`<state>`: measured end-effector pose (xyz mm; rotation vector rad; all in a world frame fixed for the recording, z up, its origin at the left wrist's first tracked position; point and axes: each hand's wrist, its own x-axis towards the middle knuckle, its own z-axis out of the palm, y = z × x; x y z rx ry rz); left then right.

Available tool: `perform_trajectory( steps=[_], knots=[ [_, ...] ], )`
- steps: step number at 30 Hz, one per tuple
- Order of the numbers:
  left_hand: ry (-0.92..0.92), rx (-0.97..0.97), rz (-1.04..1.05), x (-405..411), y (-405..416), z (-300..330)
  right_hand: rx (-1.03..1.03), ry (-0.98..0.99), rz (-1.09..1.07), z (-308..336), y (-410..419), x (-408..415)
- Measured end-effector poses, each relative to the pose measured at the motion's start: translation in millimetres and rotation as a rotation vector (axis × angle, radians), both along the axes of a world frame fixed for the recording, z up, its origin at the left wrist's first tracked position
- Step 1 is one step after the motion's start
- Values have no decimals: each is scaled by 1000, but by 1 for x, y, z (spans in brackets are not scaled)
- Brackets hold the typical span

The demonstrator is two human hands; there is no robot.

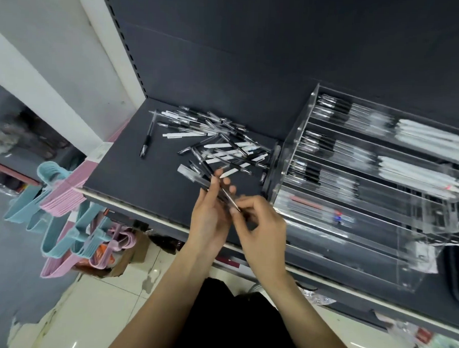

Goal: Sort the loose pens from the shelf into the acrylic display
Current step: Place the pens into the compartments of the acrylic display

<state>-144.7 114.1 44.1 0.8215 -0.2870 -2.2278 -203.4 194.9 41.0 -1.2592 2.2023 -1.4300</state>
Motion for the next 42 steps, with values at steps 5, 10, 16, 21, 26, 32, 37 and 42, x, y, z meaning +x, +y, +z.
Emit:
perform_trajectory(
  steps=[5, 10, 16, 21, 26, 32, 37, 42],
  knots=[
    [-56, -50, -21, -4, 3, -2, 152, 308, -35, 7, 5, 2],
    [-127, -50, -79, -23, 10, -2, 180, 194, -74, 1, 17, -9],
    [-13, -127, -207, -54, 41, -3, 43, -50, -146, 2, 58, -47],
    [-72, -158, -171, -83, 85, 1, -16, -287, -100, 6, 100, -82],
    [-152, -178, -107, -107, 128, -1, 98, -405, -14, 4, 131, -121],
    [-159, -157, -19, -114, 162, -2, 35, -388, -32, -2, 154, -140],
    [-150, -149, 15, -96, 163, -13, 12, -350, -139, -11, 165, -174],
    [-164, -102, 71, -73, 162, -22, 135, 84, -105, -25, 154, -191]
  ],
)
